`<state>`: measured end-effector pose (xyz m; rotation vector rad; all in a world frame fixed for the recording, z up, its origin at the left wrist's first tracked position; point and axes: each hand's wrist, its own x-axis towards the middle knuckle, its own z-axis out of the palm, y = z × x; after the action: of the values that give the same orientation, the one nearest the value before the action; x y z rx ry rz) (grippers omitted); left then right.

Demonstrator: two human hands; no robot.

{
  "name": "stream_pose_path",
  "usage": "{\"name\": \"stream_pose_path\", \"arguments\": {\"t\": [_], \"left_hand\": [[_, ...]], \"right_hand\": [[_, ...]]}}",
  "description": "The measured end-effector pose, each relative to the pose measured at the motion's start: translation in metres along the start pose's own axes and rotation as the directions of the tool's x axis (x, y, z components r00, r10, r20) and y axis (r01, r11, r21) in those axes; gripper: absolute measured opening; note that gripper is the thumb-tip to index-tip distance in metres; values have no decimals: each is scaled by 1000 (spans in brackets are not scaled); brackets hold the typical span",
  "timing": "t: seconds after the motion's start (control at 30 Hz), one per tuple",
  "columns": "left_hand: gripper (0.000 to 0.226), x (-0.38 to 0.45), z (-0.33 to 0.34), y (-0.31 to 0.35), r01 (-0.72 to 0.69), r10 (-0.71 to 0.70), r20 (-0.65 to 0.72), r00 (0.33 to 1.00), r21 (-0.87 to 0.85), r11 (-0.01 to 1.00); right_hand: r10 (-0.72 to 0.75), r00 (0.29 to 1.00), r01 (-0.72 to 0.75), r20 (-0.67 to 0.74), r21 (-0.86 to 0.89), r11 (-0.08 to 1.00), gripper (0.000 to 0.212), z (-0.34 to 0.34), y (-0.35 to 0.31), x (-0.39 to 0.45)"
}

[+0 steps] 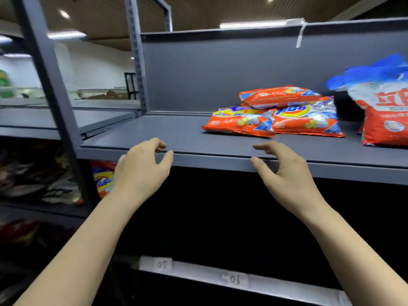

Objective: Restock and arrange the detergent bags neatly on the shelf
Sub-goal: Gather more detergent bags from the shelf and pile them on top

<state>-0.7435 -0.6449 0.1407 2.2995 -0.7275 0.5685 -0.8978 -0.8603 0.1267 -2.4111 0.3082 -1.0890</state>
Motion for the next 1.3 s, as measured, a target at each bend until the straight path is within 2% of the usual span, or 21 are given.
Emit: {"name": "stream_pose_path", "arguments": {"t": [0.3,0.57,0.83,1.07,1.3], "left_hand": [[17,-45,-53,-129,109,-105,-45,993,91,990],[26,-55,-115,-260,206,-217,58,974,156,966],[33,-47,-148,-362,259,-298,139,944,243,935],[38,-20,-149,-421,267,-321,161,933,286,920],[38,22,-127,-479,233,-308,229,924,304,924]], "right_hand": [[-63,996,61,59,41,997,25,104,-81,-40],[-22,981,7,194,75,997,30,224,-173,-67],[-29,951,0,308,92,996,34,324,-246,-67],[-26,908,0,417,61,998,36,394,-274,-48],[38,892,-55,451,24,998,39,465,-273,-19]]}}
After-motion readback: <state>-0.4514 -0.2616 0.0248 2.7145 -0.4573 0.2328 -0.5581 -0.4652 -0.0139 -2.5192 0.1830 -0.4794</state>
